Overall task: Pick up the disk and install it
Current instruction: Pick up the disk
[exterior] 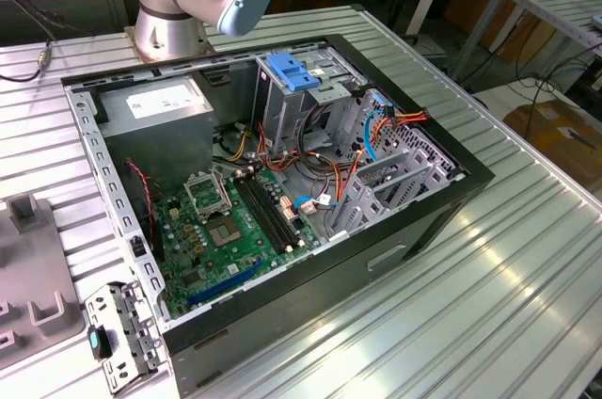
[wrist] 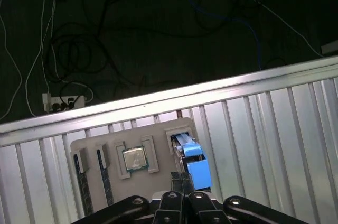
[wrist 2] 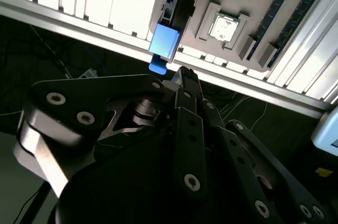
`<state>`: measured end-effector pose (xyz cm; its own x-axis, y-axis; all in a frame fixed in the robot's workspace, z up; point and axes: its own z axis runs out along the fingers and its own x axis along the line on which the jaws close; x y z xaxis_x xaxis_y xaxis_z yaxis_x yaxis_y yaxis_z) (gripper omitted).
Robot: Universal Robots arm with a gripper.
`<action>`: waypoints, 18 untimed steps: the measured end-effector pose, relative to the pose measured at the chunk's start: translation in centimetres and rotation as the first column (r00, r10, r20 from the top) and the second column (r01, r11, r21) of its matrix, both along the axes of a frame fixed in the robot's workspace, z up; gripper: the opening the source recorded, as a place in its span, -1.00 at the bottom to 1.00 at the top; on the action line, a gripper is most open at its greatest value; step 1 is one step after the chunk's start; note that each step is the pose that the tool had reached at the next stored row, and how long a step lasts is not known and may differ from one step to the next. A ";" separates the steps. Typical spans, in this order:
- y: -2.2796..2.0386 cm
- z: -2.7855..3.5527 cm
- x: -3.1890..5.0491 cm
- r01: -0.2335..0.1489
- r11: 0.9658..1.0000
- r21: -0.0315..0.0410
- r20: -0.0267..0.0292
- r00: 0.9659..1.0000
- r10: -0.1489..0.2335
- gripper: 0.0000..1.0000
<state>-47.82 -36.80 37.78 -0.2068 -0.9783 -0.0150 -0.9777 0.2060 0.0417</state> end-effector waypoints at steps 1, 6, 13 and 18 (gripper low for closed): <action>0.00 0.00 0.00 0.000 1.000 0.000 0.000 1.000 0.000 -0.79; 0.00 0.00 0.00 0.000 1.000 0.000 0.000 1.000 0.000 -0.79; 0.00 0.00 0.00 -0.006 1.000 0.000 0.000 1.000 0.006 -0.79; 0.00 0.00 0.00 -0.078 0.997 0.000 0.000 0.997 0.078 -0.79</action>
<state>-47.82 -36.80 37.77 -0.1300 -0.9914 -0.0150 -0.9907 0.1293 0.0415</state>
